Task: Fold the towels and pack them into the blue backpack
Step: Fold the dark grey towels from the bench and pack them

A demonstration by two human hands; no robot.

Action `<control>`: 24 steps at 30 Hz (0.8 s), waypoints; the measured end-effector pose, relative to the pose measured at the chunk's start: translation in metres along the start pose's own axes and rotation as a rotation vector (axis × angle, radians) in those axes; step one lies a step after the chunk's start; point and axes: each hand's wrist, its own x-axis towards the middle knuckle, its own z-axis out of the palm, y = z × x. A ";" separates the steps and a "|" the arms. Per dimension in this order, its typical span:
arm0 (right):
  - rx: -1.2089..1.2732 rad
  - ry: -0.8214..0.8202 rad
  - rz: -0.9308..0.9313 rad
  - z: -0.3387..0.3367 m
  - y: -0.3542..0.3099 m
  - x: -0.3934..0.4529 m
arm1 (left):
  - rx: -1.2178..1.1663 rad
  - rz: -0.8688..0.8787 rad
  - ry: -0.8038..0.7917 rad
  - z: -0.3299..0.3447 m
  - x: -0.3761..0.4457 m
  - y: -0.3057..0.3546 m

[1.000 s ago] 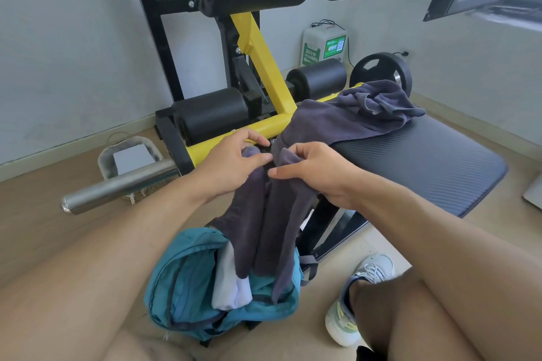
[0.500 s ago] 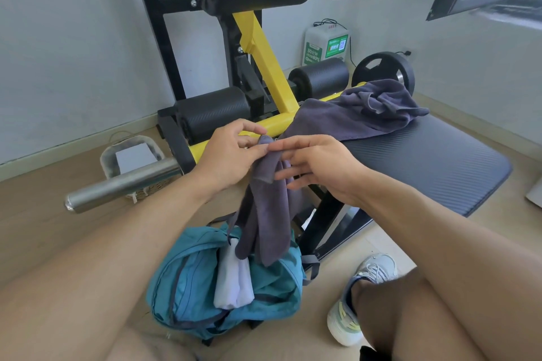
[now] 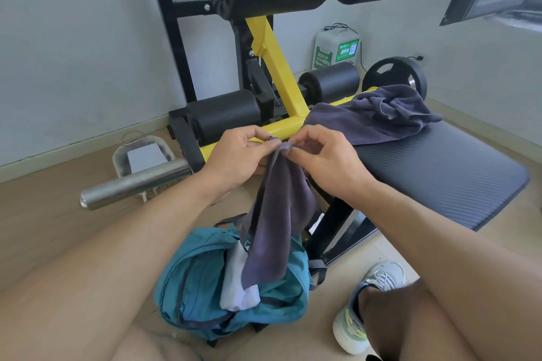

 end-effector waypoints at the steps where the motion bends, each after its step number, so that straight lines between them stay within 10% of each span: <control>1: 0.015 -0.010 -0.007 0.001 0.000 0.001 | 0.000 0.002 0.007 -0.001 0.000 -0.001; 24: 0.039 -0.002 0.039 0.005 0.001 0.004 | -0.081 -0.026 -0.101 -0.005 -0.003 0.001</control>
